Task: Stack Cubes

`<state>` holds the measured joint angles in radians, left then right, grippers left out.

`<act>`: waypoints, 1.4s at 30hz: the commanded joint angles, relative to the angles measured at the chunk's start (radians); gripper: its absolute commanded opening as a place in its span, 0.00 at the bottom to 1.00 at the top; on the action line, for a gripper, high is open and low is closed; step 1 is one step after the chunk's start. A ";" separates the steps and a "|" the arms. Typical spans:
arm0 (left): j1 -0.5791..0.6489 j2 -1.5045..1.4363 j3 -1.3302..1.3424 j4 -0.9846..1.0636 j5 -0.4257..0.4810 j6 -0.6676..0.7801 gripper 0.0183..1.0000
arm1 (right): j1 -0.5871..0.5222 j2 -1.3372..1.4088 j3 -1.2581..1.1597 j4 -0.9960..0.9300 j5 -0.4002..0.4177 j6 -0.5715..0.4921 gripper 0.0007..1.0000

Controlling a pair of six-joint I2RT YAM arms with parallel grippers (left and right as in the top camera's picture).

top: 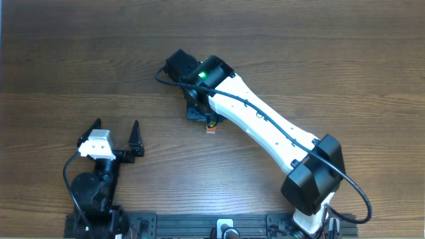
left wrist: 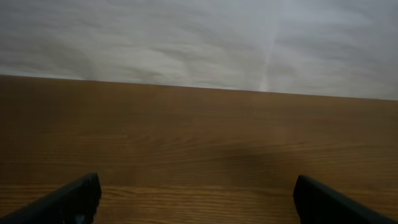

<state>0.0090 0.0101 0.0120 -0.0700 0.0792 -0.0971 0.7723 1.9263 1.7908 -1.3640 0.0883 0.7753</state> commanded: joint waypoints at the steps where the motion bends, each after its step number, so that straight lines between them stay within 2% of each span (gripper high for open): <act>1: 0.007 -0.007 -0.006 0.000 0.006 0.014 1.00 | -0.008 0.046 0.023 0.020 -0.018 -0.006 0.07; 42: 0.007 -0.007 -0.006 0.000 0.006 0.015 1.00 | -0.036 0.056 -0.020 0.040 -0.027 -0.006 0.07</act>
<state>0.0090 0.0101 0.0120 -0.0700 0.0792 -0.0967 0.7448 1.9743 1.7790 -1.3300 0.0624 0.7742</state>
